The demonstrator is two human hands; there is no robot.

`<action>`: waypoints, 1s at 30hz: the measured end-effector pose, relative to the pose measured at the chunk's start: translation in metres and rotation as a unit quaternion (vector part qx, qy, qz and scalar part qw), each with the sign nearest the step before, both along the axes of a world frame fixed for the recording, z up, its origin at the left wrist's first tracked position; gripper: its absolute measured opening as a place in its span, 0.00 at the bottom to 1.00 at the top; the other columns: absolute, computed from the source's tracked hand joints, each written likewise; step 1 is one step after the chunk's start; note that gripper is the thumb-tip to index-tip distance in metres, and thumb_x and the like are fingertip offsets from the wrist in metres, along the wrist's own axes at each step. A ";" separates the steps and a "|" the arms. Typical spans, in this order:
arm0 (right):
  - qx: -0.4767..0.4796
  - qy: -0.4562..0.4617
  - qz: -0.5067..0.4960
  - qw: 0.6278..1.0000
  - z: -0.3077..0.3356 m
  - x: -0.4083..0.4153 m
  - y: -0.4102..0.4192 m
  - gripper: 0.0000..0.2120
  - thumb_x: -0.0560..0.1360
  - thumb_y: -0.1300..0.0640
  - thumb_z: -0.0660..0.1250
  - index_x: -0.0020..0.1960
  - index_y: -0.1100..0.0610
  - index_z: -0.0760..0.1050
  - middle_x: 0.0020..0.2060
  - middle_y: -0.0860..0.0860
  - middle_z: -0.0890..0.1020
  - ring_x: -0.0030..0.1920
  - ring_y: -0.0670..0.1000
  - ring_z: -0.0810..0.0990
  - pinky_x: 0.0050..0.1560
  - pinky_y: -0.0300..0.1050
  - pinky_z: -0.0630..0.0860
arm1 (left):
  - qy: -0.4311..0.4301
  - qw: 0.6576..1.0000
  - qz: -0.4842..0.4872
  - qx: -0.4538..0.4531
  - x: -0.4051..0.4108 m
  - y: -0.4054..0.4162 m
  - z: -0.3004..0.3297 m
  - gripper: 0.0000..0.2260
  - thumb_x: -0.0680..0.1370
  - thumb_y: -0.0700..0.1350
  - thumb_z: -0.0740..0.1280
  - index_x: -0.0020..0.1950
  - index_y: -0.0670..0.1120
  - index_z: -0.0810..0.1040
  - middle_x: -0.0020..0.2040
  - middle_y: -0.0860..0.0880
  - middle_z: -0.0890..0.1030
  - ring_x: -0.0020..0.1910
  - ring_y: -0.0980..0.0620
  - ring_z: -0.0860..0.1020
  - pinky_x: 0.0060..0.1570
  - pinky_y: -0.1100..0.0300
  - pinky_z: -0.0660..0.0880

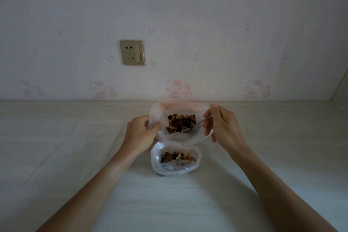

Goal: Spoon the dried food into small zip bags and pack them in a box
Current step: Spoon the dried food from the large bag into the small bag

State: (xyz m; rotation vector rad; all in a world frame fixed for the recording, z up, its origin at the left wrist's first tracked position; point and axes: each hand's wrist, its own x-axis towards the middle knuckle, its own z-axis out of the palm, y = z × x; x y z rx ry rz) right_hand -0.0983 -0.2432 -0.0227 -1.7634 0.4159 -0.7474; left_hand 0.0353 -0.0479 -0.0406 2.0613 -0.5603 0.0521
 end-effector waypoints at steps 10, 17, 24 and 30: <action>0.108 0.073 0.064 0.989 -0.002 -0.001 0.003 0.18 0.87 0.54 0.57 0.52 0.64 0.81 0.36 0.54 0.87 0.31 0.51 0.80 0.24 0.43 0.71 | 0.008 0.999 -0.028 -0.045 -0.003 0.001 0.000 0.12 0.79 0.47 0.74 0.42 0.39 0.82 0.33 0.48 0.85 0.31 0.55 0.83 0.37 0.55 0.78; 0.186 0.062 0.054 0.979 -0.001 -0.003 -0.001 0.18 0.87 0.55 0.56 0.54 0.65 0.80 0.40 0.58 0.86 0.32 0.51 0.81 0.29 0.45 0.71 | 0.013 0.997 -0.035 -0.070 -0.002 0.002 0.003 0.12 0.81 0.47 0.72 0.44 0.39 0.83 0.33 0.49 0.85 0.29 0.57 0.81 0.41 0.45 0.81; 0.208 0.007 0.038 0.977 0.002 -0.002 -0.009 0.18 0.87 0.54 0.56 0.53 0.64 0.80 0.36 0.55 0.85 0.33 0.51 0.81 0.25 0.43 0.72 | 0.022 0.995 -0.039 -0.095 -0.003 0.002 0.006 0.11 0.81 0.52 0.70 0.47 0.45 0.85 0.36 0.52 0.86 0.33 0.58 0.84 0.42 0.46 0.80; 0.204 -0.060 0.003 0.977 0.010 -0.007 -0.016 0.19 0.87 0.52 0.56 0.48 0.61 0.80 0.34 0.55 0.83 0.32 0.51 0.80 0.25 0.43 0.70 | 0.054 0.998 -0.004 -0.012 0.000 0.021 0.017 0.16 0.78 0.62 0.70 0.47 0.50 0.83 0.37 0.52 0.86 0.35 0.56 0.86 0.38 0.56 0.77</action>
